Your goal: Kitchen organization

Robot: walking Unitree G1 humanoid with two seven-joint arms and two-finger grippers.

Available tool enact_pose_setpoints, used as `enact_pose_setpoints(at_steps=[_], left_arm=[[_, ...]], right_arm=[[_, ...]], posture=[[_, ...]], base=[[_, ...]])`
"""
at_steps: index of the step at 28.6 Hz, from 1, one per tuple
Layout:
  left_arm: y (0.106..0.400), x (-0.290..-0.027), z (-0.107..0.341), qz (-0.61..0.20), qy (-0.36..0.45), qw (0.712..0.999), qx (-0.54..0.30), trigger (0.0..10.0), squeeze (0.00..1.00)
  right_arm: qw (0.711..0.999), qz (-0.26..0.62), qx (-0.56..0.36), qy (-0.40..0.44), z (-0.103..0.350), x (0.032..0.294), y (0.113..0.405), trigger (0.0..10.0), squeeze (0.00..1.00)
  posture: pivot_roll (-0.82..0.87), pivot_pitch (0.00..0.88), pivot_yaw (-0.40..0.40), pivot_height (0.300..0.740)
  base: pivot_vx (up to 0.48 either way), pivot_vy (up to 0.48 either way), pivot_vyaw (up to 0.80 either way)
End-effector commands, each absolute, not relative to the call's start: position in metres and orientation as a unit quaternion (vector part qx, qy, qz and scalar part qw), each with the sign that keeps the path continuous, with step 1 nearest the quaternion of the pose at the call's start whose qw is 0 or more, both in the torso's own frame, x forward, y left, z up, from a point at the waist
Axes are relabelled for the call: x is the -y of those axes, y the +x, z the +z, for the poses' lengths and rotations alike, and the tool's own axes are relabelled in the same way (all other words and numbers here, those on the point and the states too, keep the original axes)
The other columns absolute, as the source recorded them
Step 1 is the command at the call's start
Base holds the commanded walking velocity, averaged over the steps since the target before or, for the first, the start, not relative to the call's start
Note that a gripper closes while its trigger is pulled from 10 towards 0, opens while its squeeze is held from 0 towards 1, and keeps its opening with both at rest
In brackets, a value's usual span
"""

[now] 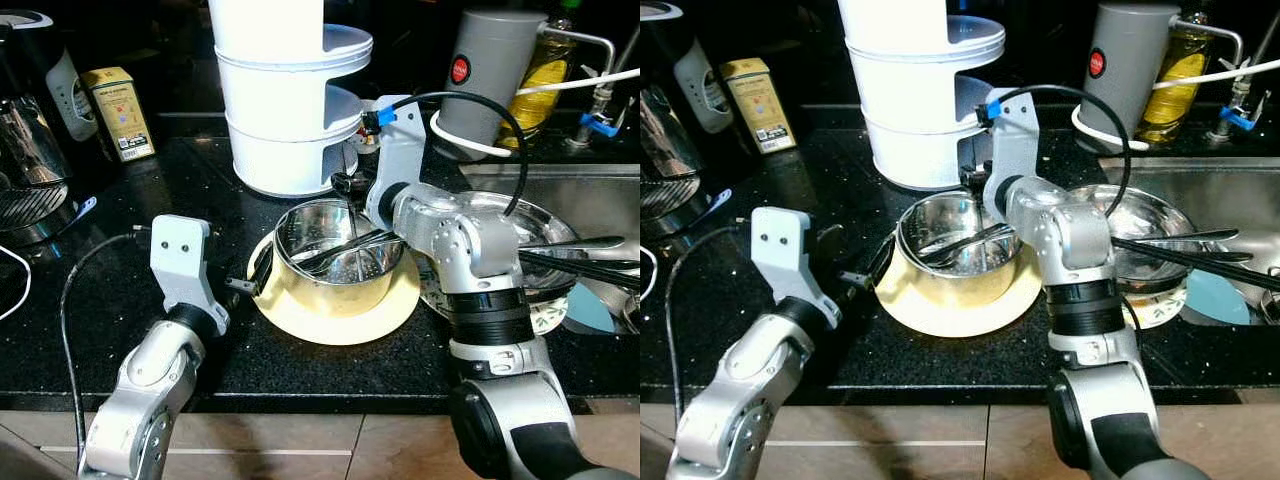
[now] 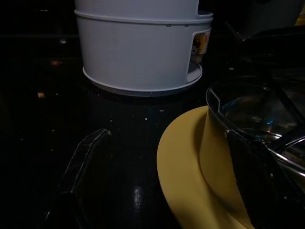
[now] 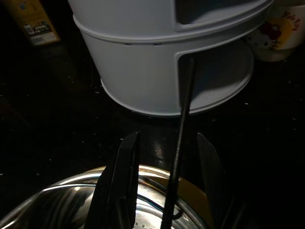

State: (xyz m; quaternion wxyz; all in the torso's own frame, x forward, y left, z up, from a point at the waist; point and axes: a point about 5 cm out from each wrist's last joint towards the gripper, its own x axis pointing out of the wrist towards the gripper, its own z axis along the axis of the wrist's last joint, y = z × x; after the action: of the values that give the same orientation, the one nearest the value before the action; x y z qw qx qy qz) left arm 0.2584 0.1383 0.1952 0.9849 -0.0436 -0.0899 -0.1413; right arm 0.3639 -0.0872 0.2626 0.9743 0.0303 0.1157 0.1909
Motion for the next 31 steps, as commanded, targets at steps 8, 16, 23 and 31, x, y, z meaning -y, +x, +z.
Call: enact_pose_setpoints(at_steps=[8,16,23,31], left_arm=[[0.2603,-0.1404,0.1965,-0.135,-0.036,0.986,0.09,10.0,0.0],[0.2618,-0.1417,0.2014,-0.132,-0.035,0.986,0.095,10.0,0.0],[0.262,-0.1435,0.2037,-0.13,-0.031,0.986,0.097,10.0,0.0],[0.2626,-0.1441,0.2049,-0.128,-0.028,0.987,0.097,10.0,0.0]], right_arm=[[0.97,0.203,-0.126,0.042,0.2646,0.0782,0.3664,5.3,0.0],[0.966,0.212,-0.138,0.054,0.2637,0.0767,0.3664,0.0,0.0],[0.963,0.219,-0.135,0.076,0.2654,0.076,0.3657,0.0,0.0],[0.96,0.245,-0.113,0.068,0.269,0.072,0.3625,10.0,0.6]], posture=[[0.09,0.0,-0.011,0.74],[0.09,0.0,-0.013,0.74],[0.09,0.0,-0.009,0.74],[0.09,0.0,-0.008,0.74]], base=[[0.0,0.0,0.0],[0.0,0.0,0.0],[0.0,0.0,0.0],[0.0,0.0,0.0]])
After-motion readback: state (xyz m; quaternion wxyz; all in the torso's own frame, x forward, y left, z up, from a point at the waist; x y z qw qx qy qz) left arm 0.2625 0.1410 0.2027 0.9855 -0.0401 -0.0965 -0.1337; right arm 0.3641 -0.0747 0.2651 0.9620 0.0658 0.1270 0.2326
